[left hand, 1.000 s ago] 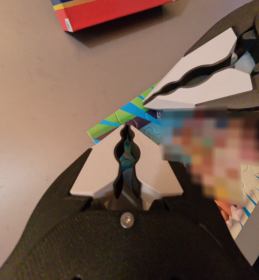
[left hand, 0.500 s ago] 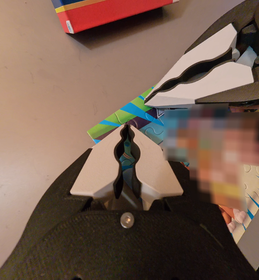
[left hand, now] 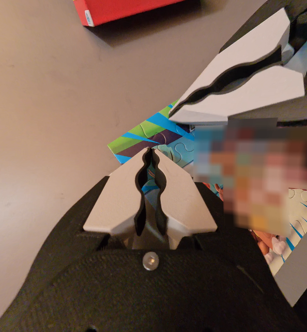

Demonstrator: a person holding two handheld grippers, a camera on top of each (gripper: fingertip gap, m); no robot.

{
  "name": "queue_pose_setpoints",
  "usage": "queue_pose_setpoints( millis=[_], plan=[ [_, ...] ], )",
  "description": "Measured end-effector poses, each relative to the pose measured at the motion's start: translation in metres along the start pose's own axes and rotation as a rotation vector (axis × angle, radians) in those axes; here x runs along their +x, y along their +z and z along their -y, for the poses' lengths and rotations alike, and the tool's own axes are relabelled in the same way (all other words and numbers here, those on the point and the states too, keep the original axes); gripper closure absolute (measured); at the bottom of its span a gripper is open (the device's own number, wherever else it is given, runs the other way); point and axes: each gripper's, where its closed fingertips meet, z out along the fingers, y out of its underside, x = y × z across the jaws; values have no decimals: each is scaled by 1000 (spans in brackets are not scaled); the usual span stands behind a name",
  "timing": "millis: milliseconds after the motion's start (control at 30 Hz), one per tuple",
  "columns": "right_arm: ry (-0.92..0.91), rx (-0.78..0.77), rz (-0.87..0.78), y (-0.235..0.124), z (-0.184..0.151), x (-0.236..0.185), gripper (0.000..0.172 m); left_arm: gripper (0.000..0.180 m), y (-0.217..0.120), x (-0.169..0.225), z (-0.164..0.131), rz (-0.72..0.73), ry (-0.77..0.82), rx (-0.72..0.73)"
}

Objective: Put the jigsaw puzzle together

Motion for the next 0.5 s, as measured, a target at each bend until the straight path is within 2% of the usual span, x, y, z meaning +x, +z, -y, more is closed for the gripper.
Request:
queue_pose_setpoints(
  millis=[33, 167, 300, 500],
  plan=[
    [-7, 20, 39, 2, 5, -8, 172, 180, 0, 0, 0, -4, -3, -1],
    [-37, 10, 45, 10, 3, -16, 172, 180, 0, 0, 0, 13, 17, 3],
    [23, 29, 67, 10, 2, -16, 172, 180, 1, 0, 0, 11, 16, 11],
    [-37, -19, 43, 10, 2, -16, 172, 180, 1, 0, 1, -4, 8, 12]
  ],
)
